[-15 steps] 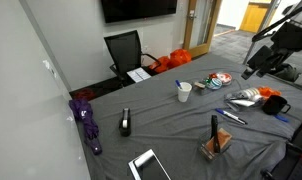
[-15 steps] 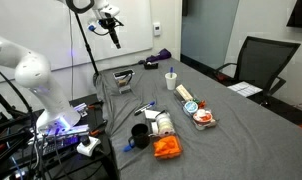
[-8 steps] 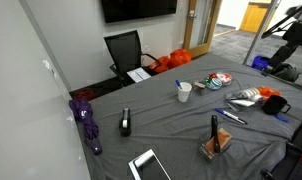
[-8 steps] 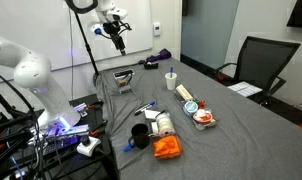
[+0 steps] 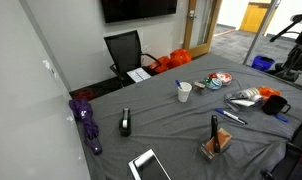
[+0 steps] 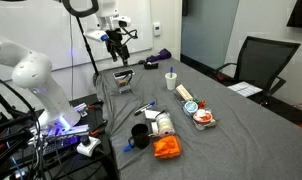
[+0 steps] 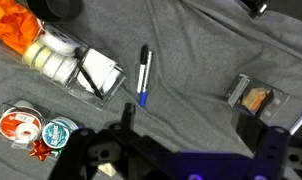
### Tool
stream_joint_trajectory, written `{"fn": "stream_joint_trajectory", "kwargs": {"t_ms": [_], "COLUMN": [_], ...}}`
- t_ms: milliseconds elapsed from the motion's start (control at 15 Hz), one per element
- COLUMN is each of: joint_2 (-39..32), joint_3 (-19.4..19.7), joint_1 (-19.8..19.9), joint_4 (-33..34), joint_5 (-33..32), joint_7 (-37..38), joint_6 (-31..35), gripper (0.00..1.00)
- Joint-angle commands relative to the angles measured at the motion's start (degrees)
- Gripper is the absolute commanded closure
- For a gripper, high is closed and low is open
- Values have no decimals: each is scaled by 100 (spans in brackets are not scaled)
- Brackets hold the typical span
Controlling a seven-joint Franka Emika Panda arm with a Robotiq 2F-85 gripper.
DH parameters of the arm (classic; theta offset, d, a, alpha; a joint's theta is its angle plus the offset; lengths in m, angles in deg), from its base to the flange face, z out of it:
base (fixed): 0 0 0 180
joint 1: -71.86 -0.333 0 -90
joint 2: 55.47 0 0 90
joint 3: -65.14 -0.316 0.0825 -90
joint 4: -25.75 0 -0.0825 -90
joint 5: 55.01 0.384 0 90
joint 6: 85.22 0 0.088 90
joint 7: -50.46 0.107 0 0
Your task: Move the black cup to the left
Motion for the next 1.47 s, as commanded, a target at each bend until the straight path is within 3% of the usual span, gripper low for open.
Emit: {"fn": "stream_joint_trajectory", "kwargs": {"t_ms": [0, 600, 1000, 1400], "joint_2": [-24, -42, -453, -1283], "joint_3": [4, 73, 713, 1021], "joint_1": [108, 153, 360, 821], "joint_4": [8, 7, 32, 91], "joint_5": [-85, -207, -283, -301], "joint_7": [-248, -496, -1266, -1643], "joint_6": [-7, -4, 269, 737], "gripper": [0, 0, 0, 0]}}
